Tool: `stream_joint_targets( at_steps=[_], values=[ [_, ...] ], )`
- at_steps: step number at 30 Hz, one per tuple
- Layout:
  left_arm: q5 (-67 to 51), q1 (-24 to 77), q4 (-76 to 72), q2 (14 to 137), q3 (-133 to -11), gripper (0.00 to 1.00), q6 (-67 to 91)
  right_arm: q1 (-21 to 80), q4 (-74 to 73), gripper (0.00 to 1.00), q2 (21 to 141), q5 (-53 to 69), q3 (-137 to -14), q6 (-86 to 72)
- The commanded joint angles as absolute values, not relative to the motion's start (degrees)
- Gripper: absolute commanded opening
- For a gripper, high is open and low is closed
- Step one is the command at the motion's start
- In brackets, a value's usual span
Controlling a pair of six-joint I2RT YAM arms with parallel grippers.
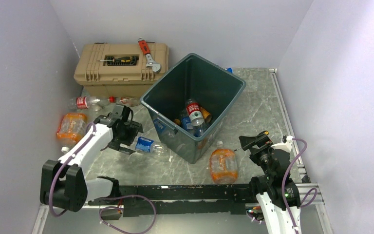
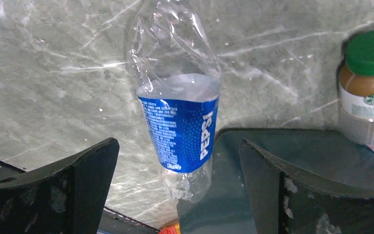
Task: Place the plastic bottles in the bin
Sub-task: Pick up the plastic bottle at the center of the board.
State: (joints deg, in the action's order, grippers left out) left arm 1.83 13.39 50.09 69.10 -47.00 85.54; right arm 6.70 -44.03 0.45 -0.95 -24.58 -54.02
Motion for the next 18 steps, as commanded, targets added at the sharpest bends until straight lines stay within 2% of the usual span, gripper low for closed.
stream_joint_targets(
  at_steps=[1,18],
  values=[
    [2.14,13.95,47.51,71.79,-45.87,0.99,88.33,6.94,-42.53,0.98,-7.07,-0.29,-24.52,-53.90],
    [2.25,14.57,41.10,80.77,-44.34,0.99,86.58,6.94,-42.54,0.98,-7.12,1.41,-24.17,-53.79]
  ],
)
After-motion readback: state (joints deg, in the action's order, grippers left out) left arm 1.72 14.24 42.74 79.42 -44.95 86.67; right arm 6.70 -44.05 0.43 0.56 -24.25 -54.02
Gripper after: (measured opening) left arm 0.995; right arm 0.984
